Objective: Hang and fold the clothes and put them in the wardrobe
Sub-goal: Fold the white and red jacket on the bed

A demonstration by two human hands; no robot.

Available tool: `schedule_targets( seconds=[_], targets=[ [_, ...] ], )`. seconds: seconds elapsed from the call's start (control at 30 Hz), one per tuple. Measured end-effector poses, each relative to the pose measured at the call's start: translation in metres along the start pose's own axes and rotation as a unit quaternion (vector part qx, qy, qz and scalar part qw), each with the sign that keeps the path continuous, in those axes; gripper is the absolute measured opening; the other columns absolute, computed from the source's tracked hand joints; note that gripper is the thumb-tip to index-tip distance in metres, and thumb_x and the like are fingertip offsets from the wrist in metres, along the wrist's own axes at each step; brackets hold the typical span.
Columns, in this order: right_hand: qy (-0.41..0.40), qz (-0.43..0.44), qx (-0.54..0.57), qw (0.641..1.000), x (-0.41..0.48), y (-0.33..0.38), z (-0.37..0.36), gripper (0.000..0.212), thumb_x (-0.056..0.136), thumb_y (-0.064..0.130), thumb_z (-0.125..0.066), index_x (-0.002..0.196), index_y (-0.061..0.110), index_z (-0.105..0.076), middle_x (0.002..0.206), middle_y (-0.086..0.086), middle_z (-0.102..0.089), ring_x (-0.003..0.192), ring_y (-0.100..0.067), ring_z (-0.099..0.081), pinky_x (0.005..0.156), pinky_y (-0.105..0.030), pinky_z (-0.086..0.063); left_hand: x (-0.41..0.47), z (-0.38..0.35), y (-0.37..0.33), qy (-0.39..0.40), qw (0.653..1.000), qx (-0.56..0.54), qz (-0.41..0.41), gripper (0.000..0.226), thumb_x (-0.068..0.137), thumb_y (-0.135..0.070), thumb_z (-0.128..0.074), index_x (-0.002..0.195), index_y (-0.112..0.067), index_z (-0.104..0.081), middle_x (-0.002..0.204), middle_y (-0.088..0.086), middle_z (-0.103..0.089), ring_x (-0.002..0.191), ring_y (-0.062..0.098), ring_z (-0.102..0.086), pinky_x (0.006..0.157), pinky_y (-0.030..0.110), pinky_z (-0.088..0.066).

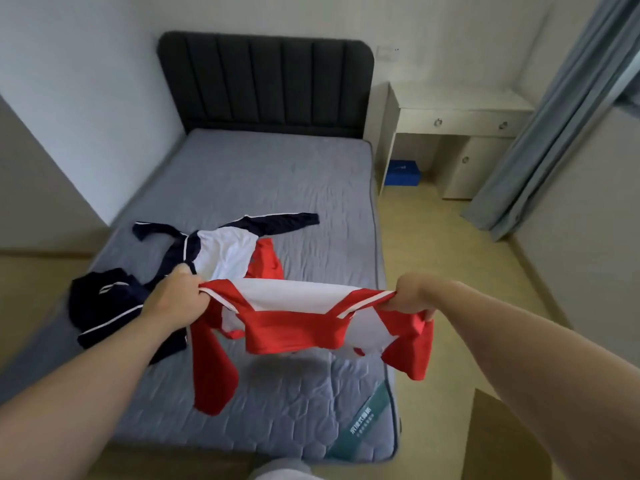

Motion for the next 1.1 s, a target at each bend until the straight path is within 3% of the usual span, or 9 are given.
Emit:
schedule_targets(
  seconds=[0.23, 0.37, 0.53, 0.63, 0.7, 0.77, 0.9, 0.97, 1.1],
  targets=[
    [0.101, -0.047, 0.052, 0.992, 0.005, 0.007, -0.013, 0.097, 0.072, 0.070, -0.076, 0.143, 0.011, -0.046, 0.148, -0.014, -0.043, 0.066, -0.036, -0.062, 0.055, -0.041, -0.062, -0.025, -0.005, 0.004, -0.001, 0.999, 0.023, 0.044, 0.033, 0.088, -0.036, -0.059, 0.075, -0.008, -0.070, 0.085, 0.008, -0.049, 0.086, 0.038, -0.062, 0.072, 0.038, -0.047],
    [0.064, -0.014, -0.056, 0.996, 0.042, 0.022, -0.033, 0.083, 0.079, 0.075, -0.064, 0.129, 0.009, -0.061, 0.128, -0.010, -0.063, 0.062, -0.026, -0.061, 0.051, -0.030, -0.055, -0.003, -0.042, 0.008, 0.054, 0.997, 0.022, 0.055, 0.033, 0.085, -0.037, -0.061, 0.072, -0.009, -0.069, 0.079, 0.004, -0.042, 0.086, 0.038, -0.063, 0.070, 0.034, -0.043],
    [0.044, -0.031, -0.041, 0.998, 0.140, 0.030, -0.092, 0.080, 0.081, 0.080, -0.052, 0.114, 0.009, -0.068, 0.117, -0.013, -0.069, 0.107, -0.033, -0.065, 0.079, -0.031, -0.049, 0.059, -0.133, 0.023, 0.142, 0.987, 0.033, 0.072, 0.034, 0.088, -0.039, -0.060, 0.091, -0.008, -0.073, 0.094, 0.010, -0.045, 0.098, 0.037, -0.062, 0.079, 0.037, -0.048],
    [0.024, -0.090, 0.038, 0.995, 0.214, 0.033, -0.133, 0.064, 0.077, 0.071, -0.057, 0.098, 0.011, -0.067, 0.100, -0.010, -0.069, 0.091, -0.031, -0.068, 0.067, -0.031, -0.050, 0.110, -0.201, 0.032, 0.169, 0.982, 0.048, 0.070, 0.040, 0.089, -0.044, -0.059, 0.100, -0.009, -0.074, 0.109, 0.014, -0.052, 0.105, 0.034, -0.059, 0.088, 0.040, -0.050],
    [0.005, -0.122, 0.072, 0.990, 0.260, 0.036, -0.161, 0.047, 0.077, 0.057, -0.058, 0.077, 0.011, -0.064, 0.071, -0.003, -0.064, 0.066, -0.021, -0.064, 0.052, -0.023, -0.042, 0.142, -0.247, 0.035, 0.181, 0.980, 0.052, 0.067, 0.046, 0.088, -0.050, -0.060, 0.101, -0.009, -0.074, 0.110, 0.014, -0.053, 0.106, 0.034, -0.058, 0.091, 0.041, -0.050],
    [-0.010, -0.145, 0.094, 0.985, 0.298, 0.043, -0.187, 0.036, 0.077, 0.046, -0.057, 0.068, 0.012, -0.059, 0.059, -0.001, -0.058, 0.061, -0.021, -0.061, 0.052, -0.024, -0.040, 0.168, -0.289, 0.038, 0.186, 0.979, 0.054, 0.065, 0.053, 0.086, -0.057, -0.060, 0.102, -0.008, -0.074, 0.112, 0.015, -0.053, 0.110, 0.035, -0.056, 0.092, 0.043, -0.049],
    [-0.063, -0.159, 0.139, 0.975, 0.363, 0.055, -0.218, 0.026, 0.083, 0.037, -0.059, 0.085, 0.011, -0.057, 0.100, -0.020, -0.068, 0.089, -0.042, -0.064, 0.073, -0.037, -0.051, 0.221, -0.357, 0.051, 0.164, 0.983, 0.054, 0.062, 0.062, 0.087, -0.059, -0.058, 0.106, -0.002, -0.072, 0.116, 0.023, -0.054, 0.112, 0.041, -0.054, 0.099, 0.046, -0.047],
    [-0.105, -0.156, 0.151, 0.970, 0.397, 0.060, -0.224, 0.040, 0.083, 0.038, -0.060, 0.106, 0.006, -0.060, 0.112, -0.025, -0.065, 0.106, -0.045, -0.061, 0.087, -0.043, -0.050, 0.250, -0.385, 0.057, 0.148, 0.986, 0.046, 0.067, 0.067, 0.089, -0.059, -0.056, 0.114, 0.002, -0.070, 0.118, 0.027, -0.054, 0.113, 0.042, -0.054, 0.102, 0.045, -0.045],
    [-0.159, -0.126, 0.164, 0.965, 0.459, 0.076, -0.236, 0.071, 0.084, 0.047, -0.066, 0.132, 0.001, -0.042, 0.143, -0.026, -0.039, 0.135, -0.044, -0.038, 0.108, -0.051, -0.038, 0.291, -0.433, 0.063, 0.136, 0.987, 0.040, 0.077, 0.064, 0.088, -0.058, -0.059, 0.122, -0.003, -0.060, 0.126, 0.025, -0.049, 0.117, 0.043, -0.052, 0.099, 0.048, -0.044]
  ],
)
Point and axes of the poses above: each hand's wrist, its own x-axis towards the middle knuckle, its own z-axis out of the back of the hand, y = z × x, the point moved 2 cm from there along x, towards the middle knuckle
